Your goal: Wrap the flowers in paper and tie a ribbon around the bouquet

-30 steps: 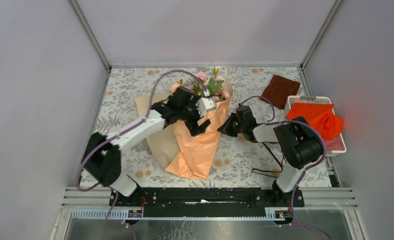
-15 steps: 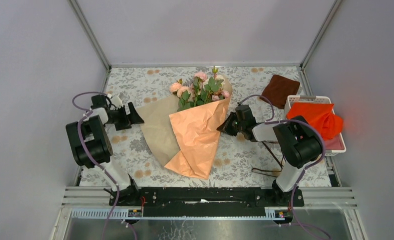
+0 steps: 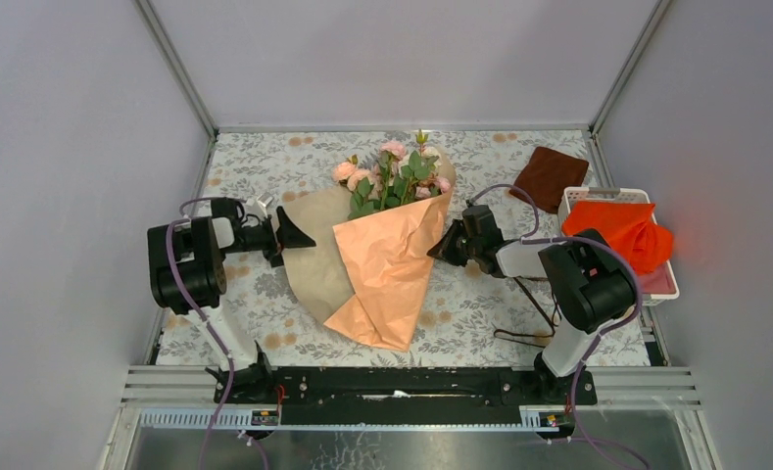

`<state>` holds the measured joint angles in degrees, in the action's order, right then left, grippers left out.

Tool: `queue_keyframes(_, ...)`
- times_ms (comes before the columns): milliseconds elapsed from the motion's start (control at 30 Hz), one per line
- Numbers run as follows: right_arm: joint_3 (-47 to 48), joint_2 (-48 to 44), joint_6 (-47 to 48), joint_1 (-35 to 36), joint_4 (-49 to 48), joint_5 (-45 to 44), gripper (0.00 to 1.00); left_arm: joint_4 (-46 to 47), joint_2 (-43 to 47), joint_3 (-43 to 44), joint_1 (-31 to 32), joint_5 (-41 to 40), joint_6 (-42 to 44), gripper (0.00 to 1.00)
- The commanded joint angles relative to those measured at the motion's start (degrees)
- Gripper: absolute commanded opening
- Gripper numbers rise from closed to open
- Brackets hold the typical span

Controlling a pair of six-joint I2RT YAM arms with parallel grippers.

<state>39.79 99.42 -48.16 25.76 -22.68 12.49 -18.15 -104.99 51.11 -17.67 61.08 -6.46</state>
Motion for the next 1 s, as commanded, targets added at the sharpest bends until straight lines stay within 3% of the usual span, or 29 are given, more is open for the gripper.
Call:
queue_keyframes(0, 1.49, -3.17, 1.57, 0.08, 1.12, -2.28, 0.0, 0.55, -1.1, -3.88, 1.12, -8.46, 0.57, 0.94)
queue_keyframes(67, 1.66, -3.2, 1.83, 0.08, 1.45, -2.3, 0.0, 0.88, 1.06, -3.72, 1.22, -7.02, 0.79, 0.78)
queue_keyframes(100, 1.81, -3.22, 1.91, 0.08, 1.63, -2.27, 0.0, 0.84, 2.21, -3.43, 1.23, -6.54, 1.06, 0.63)
queue_keyframes(133, 1.93, -3.18, 1.99, 0.08, 1.73, -2.29, 0.0, 0.84, 3.33, -3.01, 1.17, -6.57, 1.17, 0.4)
queue_keyframes(233, 2.11, -3.18, 2.19, 0.08, 2.05, -2.47, 0.0, 1.15, 6.79, -1.93, 1.96, -7.25, 1.83, 0.02)
queue_keyframes(367, 3.01, -2.64, 2.89, 0.08, 2.64, -2.16, 0.0, -0.73, 12.01, 1.04, 7.9, -11.65, 5.16, 0.0)
queue_keyframes(633, 5.69, -2.25, 6.12, 0.45, 6.13, -2.74, 0.0, -5.84, 18.34, 12.31, 34.75, -34.83, 14.57, 0.0)
queue_keyframes(800, 7.34, -1.72, 7.29, 1.75, 7.28, -3.58, 0.0, -8.62, 12.15, 20.37, 48.6, -42.8, 16.61, 0.0)
queue_keyframes(967, 7.49, -1.51, 6.92, 2.36, 6.38, -3.14, 0.0, -10.85, 2.0, 28.01, 56.39, -46.57, 16.94, 0.0)
